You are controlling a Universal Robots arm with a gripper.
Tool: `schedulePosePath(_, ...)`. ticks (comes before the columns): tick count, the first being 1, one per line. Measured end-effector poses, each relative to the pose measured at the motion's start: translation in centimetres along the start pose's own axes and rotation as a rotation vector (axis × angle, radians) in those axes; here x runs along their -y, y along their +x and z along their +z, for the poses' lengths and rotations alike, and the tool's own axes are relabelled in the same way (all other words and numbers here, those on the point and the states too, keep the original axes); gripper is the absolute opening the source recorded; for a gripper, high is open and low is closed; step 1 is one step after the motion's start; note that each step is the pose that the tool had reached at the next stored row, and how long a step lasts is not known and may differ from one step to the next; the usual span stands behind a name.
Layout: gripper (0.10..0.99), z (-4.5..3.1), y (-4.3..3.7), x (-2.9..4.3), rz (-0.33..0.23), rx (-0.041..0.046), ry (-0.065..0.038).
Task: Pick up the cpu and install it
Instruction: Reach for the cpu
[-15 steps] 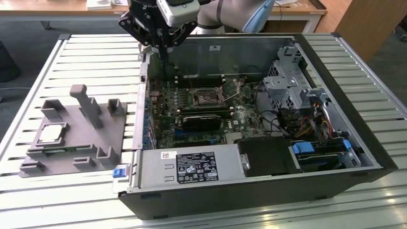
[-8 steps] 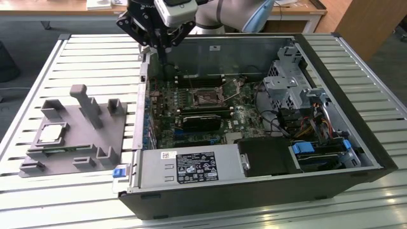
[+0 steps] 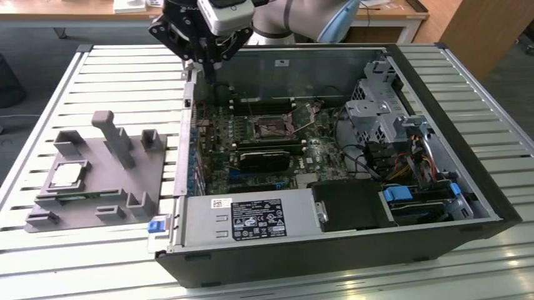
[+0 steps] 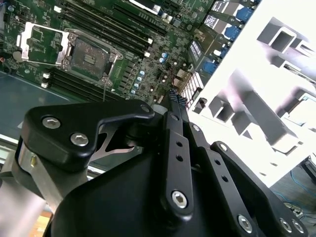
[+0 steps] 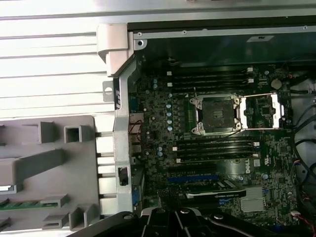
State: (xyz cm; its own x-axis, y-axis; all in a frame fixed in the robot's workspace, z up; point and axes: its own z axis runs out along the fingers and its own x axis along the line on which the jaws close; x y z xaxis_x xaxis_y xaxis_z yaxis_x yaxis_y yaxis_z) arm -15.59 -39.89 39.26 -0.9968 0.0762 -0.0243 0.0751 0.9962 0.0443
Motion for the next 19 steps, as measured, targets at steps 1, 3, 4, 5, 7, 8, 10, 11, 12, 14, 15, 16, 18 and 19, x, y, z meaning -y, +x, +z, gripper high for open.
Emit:
schedulePosePath(1, 0.106, 0.00, 0.05, 0.00, 0.000, 0.0001, 0.000)
schedulePosePath(3, 0.106, 0.00, 0.17, 0.01, 0.000, 0.0001, 0.000)
schedulePosePath(4, 0.106, 0.00, 0.24, 0.02, 0.000, 0.0001, 0.000)
schedulePosePath(5, 0.106, 0.00, 0.30, 0.02, 0.000, 0.0000, 0.000)
schedulePosePath(7, 0.106, 0.01, 0.43, 0.03, 0.000, 0.0001, 0.000)
schedulePosePath(8, 0.106, 0.00, 0.49, 0.04, 0.000, 0.0001, 0.000)
schedulePosePath(10, 0.106, 0.01, 0.63, 0.05, 0.000, 0.0001, 0.000)
schedulePosePath(11, 0.106, 0.00, 0.71, 0.06, 0.000, 0.0000, 0.000)
schedulePosePath(12, 0.106, 0.00, 0.78, 0.06, 0.000, 0.0000, 0.000)
schedulePosePath(14, 0.106, 0.00, 0.94, 0.07, 0.000, 0.0000, 0.000)
schedulePosePath(15, 0.106, 0.00, 1.01, 0.08, 0.000, 0.0000, 0.000)
schedulePosePath(16, 0.106, 0.00, 1.09, 0.08, 0.000, 0.0000, 0.000)
schedulePosePath(18, 0.106, 0.00, 1.25, 0.10, 0.000, 0.0001, 0.000)
schedulePosePath(19, 0.106, 0.00, 1.33, 0.10, 0.000, 0.0000, 0.000)
